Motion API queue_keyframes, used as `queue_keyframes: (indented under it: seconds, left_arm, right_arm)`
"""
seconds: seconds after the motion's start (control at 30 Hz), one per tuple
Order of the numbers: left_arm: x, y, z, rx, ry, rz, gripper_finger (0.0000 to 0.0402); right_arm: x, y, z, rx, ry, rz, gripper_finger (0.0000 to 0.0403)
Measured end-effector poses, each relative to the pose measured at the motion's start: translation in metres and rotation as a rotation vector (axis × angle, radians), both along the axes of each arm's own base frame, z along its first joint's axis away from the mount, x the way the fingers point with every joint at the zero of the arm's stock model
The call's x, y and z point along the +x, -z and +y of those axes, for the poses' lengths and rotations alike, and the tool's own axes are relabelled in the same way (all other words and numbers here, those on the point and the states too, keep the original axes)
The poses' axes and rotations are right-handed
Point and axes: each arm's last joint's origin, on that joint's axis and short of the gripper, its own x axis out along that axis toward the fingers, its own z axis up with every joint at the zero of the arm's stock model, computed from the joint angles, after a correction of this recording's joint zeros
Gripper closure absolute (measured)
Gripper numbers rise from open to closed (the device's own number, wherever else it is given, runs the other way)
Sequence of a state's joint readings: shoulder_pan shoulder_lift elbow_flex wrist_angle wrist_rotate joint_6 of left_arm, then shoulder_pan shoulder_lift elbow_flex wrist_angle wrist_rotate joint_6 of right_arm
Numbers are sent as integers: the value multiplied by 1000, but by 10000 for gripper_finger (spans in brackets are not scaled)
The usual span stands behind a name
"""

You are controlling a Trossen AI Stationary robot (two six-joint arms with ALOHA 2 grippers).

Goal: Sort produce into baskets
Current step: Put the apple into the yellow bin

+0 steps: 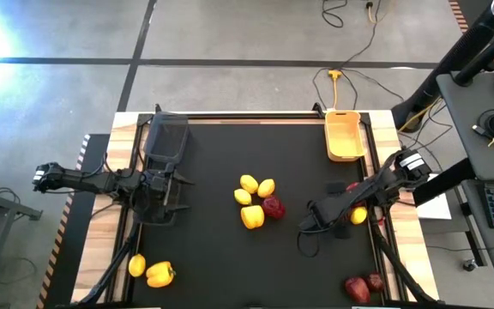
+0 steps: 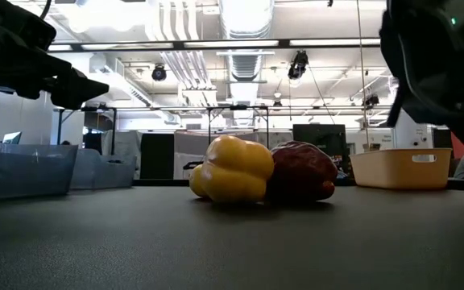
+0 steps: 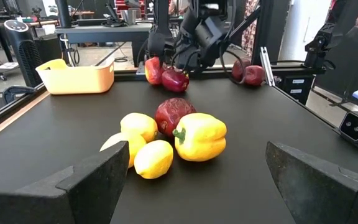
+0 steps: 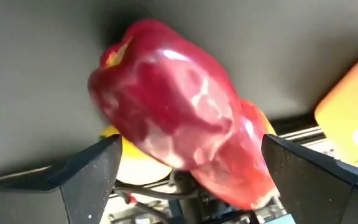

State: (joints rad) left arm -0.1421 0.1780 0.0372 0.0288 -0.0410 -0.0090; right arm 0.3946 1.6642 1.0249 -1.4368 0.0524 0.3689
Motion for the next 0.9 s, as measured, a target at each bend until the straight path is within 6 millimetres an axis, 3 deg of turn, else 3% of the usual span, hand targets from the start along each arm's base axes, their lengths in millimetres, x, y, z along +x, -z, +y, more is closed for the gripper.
queue_keyframes:
  seconds: [0.17, 0.37, 0.57, 0.7, 0.9]
  left_arm:
    - [0, 0, 0, 0, 0, 0, 42]
    - [0, 0, 0, 0, 0, 0, 42]
    - [0, 0, 0, 0, 0, 0, 42]
    - [0, 0, 0, 0, 0, 0, 42]
    - [0, 0, 0, 0, 0, 0, 42]
  right_arm:
    - [-4, 19, -2, 48, -67, -29, 25]
    - [-8, 34, -4, 52, -22, -79, 32]
    - [-3, 30, -5, 29, 49, -114, 94]
    - [14, 10, -10, 31, 87, -141, 98]
    - [39, -56, -49, -202, 110, -192, 98]
